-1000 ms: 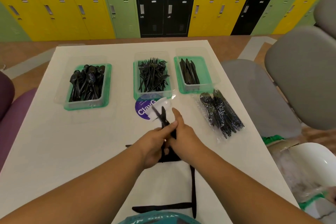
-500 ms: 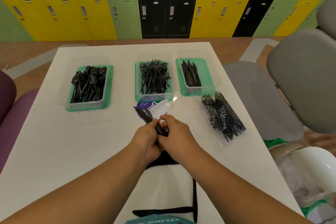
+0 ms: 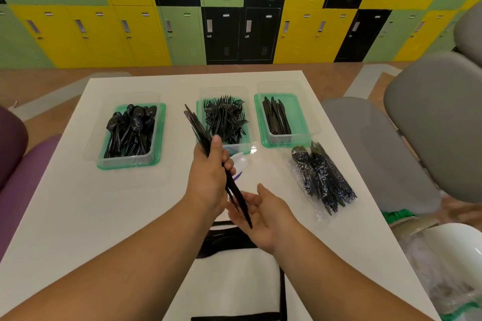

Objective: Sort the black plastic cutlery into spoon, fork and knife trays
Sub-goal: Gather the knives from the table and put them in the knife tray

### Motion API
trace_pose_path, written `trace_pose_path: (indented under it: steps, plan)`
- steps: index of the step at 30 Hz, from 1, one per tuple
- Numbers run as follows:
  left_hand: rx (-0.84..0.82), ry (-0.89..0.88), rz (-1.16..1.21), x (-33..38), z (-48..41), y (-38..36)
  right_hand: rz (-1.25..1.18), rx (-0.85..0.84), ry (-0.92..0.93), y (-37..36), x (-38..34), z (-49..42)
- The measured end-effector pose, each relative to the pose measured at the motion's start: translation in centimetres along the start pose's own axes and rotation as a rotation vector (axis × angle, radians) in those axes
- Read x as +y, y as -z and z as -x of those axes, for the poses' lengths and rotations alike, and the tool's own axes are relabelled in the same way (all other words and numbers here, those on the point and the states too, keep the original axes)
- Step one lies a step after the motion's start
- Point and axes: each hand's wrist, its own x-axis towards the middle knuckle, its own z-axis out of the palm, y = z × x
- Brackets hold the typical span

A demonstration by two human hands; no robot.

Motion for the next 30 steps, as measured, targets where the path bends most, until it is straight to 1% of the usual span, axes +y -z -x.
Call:
trace_pose_path:
  steps: [2,4,7,10,12,14,17,18,20,23,24,25,26,28,29,30]
  plan:
    - [-0.041,-0.048,-0.05,-0.3,0.6,0.0,-0.096,-0.067,-0.013,-0.1,0.0,0.1]
    - [-0.077,-0.07,-0.088,-0.6,1.1,0.1,-0.09,-0.069,0.007,-0.4,-0.2,0.1]
    - [-0.127,-0.027,-0.107,-0.8,1.7,0.3,-0.068,-0.064,0.04,-0.6,-0.7,-0.3]
    - [-0.16,0.011,-0.131,-0.7,2.2,0.1,-0.07,-0.106,0.047,-0.7,-1.0,-0.3]
    - [-0.126,0.008,-0.303,-0.7,2.3,0.0,0.044,-0.146,0.086,-0.6,-0.8,-0.4]
    - [-0.106,0.04,-0.438,-0.7,2.1,0.3,0.282,-0.173,0.166,-0.4,-0.6,-0.3]
    - [-0.198,0.132,-0.462,-0.5,1.6,0.8,0.639,-0.265,0.31,-0.2,-1.3,0.7]
    - [-0.26,0.161,-0.479,-0.5,1.7,0.9,0.696,-0.279,0.361,-0.1,-1.8,1.0]
    - [-0.395,0.237,-0.498,-0.6,2.1,0.9,0.694,-0.311,0.399,0.2,-2.5,1.3]
    - [-0.525,0.331,-0.515,-1.0,2.2,1.2,0.684,-0.325,0.297,1.6,-2.7,1.7]
    - [-0.556,0.327,-0.57,-1.3,2.1,1.4,0.719,-0.293,0.284,2.4,-2.6,1.5]
    - [-0.578,0.29,-0.678,-1.7,1.9,1.8,0.787,-0.236,0.296,3.4,-2.5,1.1]
    - [-0.589,0.219,-0.843,-2.1,1.6,2.4,0.915,-0.138,0.34,4.7,-2.5,0.7]
    - [-0.584,0.023,-1.277,-3.1,1.3,4.1,1.335,0.122,0.442,7.1,-2.5,0.3]
    - [-0.603,-0.071,-1.471,-3.7,1.3,5.0,1.536,0.228,0.453,8.2,-2.3,0.4]
    - [-0.636,-0.143,-1.62,-4.3,1.3,6.0,1.674,0.303,0.428,9.1,-1.9,0.4]
